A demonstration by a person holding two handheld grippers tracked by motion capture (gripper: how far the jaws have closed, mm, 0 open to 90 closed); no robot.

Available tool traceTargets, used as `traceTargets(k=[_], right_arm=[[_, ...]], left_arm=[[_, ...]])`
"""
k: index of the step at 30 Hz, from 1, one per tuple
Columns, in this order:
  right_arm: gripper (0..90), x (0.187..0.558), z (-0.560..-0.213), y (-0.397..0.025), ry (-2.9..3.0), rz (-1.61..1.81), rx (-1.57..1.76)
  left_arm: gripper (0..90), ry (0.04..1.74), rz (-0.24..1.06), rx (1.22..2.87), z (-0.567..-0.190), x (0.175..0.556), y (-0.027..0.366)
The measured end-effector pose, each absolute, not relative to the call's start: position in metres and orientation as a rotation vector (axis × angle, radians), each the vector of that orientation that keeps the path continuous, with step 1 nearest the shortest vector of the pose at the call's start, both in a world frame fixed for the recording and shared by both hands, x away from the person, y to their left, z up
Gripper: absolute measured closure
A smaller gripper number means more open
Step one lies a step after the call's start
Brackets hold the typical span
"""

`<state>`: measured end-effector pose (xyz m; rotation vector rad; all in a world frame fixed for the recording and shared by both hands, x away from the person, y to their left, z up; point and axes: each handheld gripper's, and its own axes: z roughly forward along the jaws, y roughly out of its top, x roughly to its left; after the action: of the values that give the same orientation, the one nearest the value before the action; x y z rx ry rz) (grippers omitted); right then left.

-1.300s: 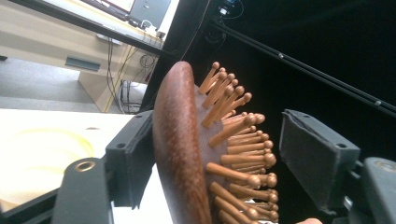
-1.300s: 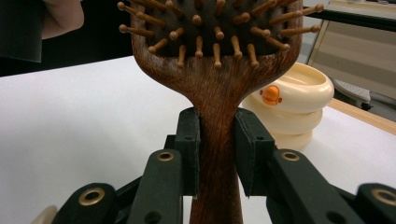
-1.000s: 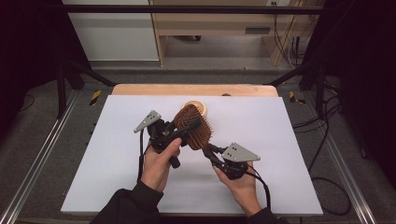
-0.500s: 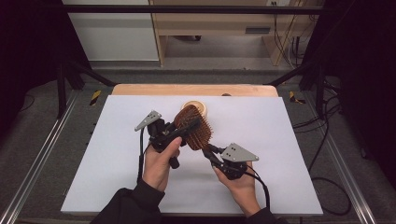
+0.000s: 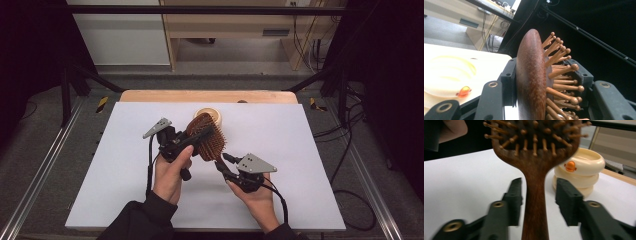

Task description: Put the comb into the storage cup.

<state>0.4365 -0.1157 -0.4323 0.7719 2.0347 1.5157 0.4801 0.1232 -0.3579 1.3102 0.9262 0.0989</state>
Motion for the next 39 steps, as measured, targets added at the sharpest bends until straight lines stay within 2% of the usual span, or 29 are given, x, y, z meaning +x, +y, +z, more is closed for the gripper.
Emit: traceTargets(k=[5,11,16,20,39], right_arm=[[42.1,0.435,-0.432,-0.126,2.003,1.603,0.793],[20.2,0.439,-0.433,-0.13,1.94,1.53,0.866],[13.6,0.44,-0.436,-0.133,1.987,1.411,0.874],[9.6,0.435,-0.437,-0.143,1.975,1.395,0.875],[6.8,0.42,-0.456,-0.221,1.9,1.433,1.015]], left_arm=[[49.3,0.91,0.164,1.308,-0.351,0.479,0.129],[49.3,0.909,0.199,1.307,-0.344,0.478,0.136],[49.2,0.892,0.222,1.31,-0.336,0.475,0.139],[49.2,0.882,0.242,1.322,-0.329,0.476,0.139],[49.2,0.838,0.31,1.401,-0.28,0.495,0.12]])
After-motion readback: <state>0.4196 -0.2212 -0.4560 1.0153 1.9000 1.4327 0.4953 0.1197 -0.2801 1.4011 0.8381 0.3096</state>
